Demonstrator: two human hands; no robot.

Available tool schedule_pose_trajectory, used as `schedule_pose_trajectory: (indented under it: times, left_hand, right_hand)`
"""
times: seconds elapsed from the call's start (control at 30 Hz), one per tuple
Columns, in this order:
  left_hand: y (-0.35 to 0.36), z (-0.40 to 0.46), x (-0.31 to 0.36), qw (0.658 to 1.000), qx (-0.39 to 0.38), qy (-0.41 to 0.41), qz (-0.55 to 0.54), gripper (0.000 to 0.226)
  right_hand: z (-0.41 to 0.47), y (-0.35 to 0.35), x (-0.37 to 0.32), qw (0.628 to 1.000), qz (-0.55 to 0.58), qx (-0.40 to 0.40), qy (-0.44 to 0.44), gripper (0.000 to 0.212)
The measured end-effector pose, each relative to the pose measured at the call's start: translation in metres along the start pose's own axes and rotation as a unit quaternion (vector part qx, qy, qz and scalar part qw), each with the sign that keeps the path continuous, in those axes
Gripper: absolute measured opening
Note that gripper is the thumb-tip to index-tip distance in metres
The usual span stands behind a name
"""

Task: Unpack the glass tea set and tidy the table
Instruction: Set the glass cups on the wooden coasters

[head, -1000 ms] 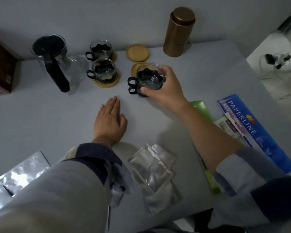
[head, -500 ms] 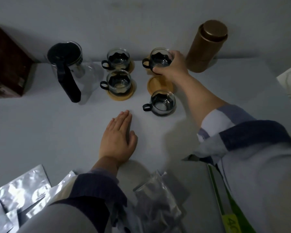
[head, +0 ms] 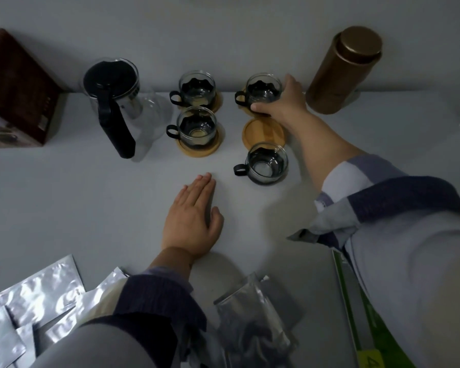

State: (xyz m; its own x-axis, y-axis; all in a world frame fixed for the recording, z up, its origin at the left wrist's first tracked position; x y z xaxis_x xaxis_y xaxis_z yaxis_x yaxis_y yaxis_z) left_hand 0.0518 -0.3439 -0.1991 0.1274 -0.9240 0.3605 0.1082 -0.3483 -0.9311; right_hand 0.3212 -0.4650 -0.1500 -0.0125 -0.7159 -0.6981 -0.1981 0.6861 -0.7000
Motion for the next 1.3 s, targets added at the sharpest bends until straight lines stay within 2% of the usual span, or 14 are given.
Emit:
schedule_pose_trajectory:
  times: [0.07, 0.17, 0.3, 0.43, 0.57, 0.9, 1.3]
  left_hand:
    - [0.000, 0.000, 0.000, 1.000, 0.002, 0.000, 0.002, 0.062]
    - [-0.003, 0.000, 0.002, 1.000, 0.007, -0.002, 0.001, 0.060]
    - [-0.005, -0.002, 0.005, 1.000, 0.009, -0.003, 0.006, 0.061]
    - [-0.006, -0.003, 0.006, 1.000, 0.008, -0.005, 0.011, 0.061]
    - [-0.006, -0.004, 0.008, 1.000, 0.011, 0.001, 0.011, 0.061]
    - [-0.005, -0.004, 0.007, 1.000, 0.012, 0.000, -0.002, 0.062]
    - [-0.006, -0.004, 0.005, 1.000, 0.008, 0.004, -0.005, 0.060]
  right_hand:
    - [-0.009, -0.008, 0.001, 1.000, -0.004, 0.009, 0.009, 0.115]
    - [-0.037, -0.021, 0.000, 1.000, 0.010, 0.024, 0.004, 0.108]
    - [-0.088, -0.022, 0.007, 0.999, 0.035, -0.017, -0.002, 0.097]
    - [-0.131, -0.012, 0.020, 0.998, -0.001, -0.067, -0.017, 0.100]
    - [-0.150, 0.000, 0.042, 0.998, 0.021, -0.054, -0.006, 0.106]
    - [-0.155, 0.011, 0.055, 0.998, 0.063, 0.021, -0.018, 0.077]
    - [-0.111, -0.027, 0.023, 0.995, 0.092, 0.039, -0.012, 0.075]
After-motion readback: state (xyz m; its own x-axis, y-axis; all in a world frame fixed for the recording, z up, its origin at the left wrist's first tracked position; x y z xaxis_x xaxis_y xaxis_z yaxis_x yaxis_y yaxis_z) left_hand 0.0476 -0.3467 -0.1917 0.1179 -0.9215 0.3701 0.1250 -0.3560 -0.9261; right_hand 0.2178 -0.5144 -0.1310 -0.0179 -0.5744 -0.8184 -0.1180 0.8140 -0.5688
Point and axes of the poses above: each hand's wrist, its own z-axis towards the middle knuckle, its own y-axis out of the palm, x = y × z, the point moved 7 cm from there along z, towards the middle knuckle, and after that the axes turned 1 degree about y, right-handed, at the moved point
